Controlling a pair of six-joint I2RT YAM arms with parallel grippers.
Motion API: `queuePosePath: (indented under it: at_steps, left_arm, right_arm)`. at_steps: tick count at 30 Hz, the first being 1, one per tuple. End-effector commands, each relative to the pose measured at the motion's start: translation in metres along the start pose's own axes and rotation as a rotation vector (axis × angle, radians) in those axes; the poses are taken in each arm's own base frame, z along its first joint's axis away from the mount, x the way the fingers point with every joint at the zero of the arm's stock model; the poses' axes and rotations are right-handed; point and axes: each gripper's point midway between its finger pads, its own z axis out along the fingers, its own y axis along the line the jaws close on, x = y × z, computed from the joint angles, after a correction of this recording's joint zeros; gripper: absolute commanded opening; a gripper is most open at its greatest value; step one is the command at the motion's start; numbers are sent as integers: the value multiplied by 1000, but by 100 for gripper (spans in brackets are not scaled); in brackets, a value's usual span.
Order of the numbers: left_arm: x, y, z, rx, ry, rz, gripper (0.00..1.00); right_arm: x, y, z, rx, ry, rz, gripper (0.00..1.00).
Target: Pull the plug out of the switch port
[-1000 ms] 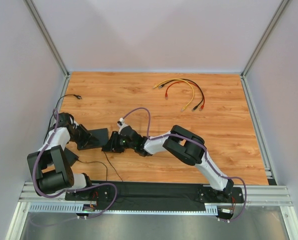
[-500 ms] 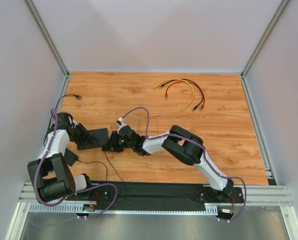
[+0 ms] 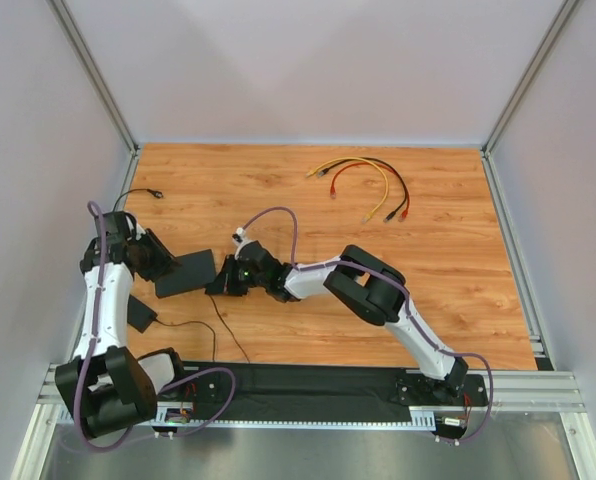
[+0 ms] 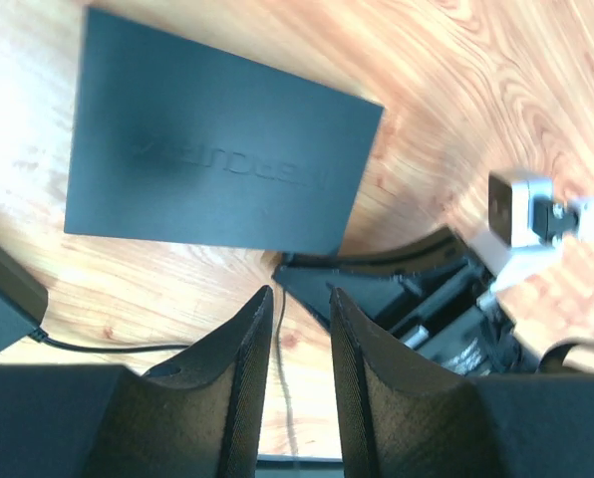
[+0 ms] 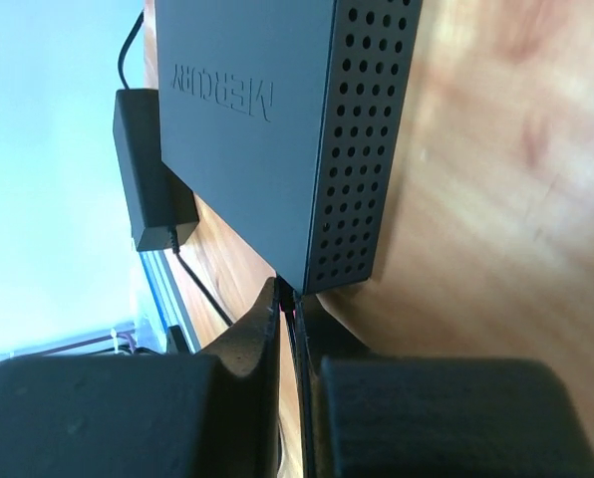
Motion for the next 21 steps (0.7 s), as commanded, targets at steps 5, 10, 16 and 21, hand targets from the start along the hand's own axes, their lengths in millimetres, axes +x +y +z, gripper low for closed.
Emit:
queuePosePath:
  at_steps: [5, 10, 16, 21]
  left_arm:
    - [0, -24, -7, -43, -2, 229, 39]
    - [0, -32, -7, -78, 6, 352, 39]
    - [-8, -25, -8, -233, -3, 484, 39]
    - [4, -30, 7, -272, 58, 578, 39]
  right_arm:
    - [-10, -32, 9, 73, 110, -98, 0]
    - [-27, -34, 6, 70, 119, -108, 1]
    - [-38, -42, -2, 55, 135, -81, 4]
    - [-37, -41, -5, 25, 176, -72, 5]
